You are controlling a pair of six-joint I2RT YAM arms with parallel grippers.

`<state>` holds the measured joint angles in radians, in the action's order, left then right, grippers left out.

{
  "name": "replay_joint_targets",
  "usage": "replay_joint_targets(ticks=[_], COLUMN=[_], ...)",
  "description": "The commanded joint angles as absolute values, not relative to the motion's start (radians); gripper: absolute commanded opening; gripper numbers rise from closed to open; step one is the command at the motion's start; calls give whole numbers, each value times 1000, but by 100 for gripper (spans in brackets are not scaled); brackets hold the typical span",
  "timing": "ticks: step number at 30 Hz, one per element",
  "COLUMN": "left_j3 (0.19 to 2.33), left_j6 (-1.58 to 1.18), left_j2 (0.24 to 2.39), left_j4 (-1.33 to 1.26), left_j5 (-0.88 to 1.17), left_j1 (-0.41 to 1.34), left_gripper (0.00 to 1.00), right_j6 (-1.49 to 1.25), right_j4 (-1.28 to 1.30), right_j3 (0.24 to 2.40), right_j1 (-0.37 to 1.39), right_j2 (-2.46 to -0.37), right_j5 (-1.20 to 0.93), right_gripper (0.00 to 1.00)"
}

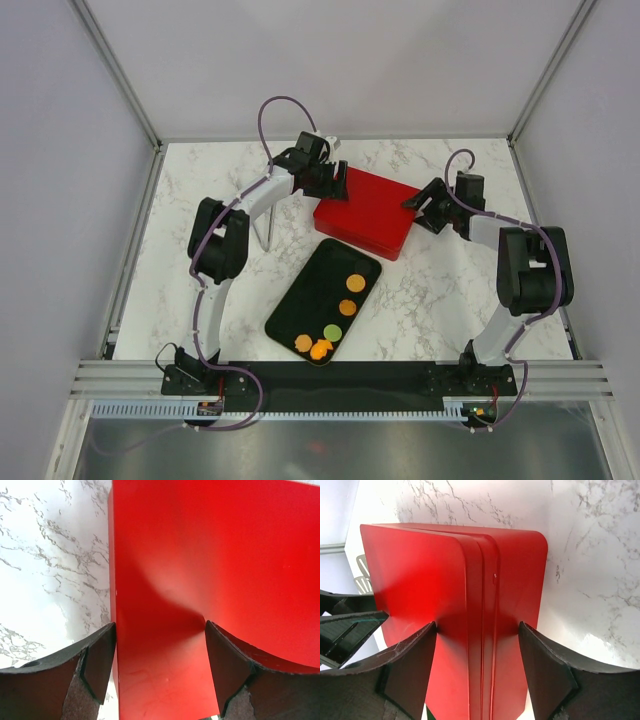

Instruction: Pack the cookies

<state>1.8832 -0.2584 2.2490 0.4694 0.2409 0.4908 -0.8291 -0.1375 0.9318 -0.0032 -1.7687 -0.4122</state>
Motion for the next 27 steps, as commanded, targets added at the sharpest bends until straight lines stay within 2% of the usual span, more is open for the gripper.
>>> replay_joint_targets(ticks=[1, 5, 27], left_j3=[1937, 1924, 1870], left_j6=[-204, -195, -227], left_j2=[2255, 2243, 2174], left_j4=[476, 479, 459], left_j5=[319, 311, 324], left_j1=[518, 526, 528], left_gripper=[78, 78, 80], right_j6=[-811, -802, -739], right_j4=[-135, -133, -92], right_j3=[979, 977, 1003], right_j1=[29, 43, 52], right_j2=[-1789, -1793, -1786], right_j5=[-400, -394, -400], right_gripper=[73, 67, 66])
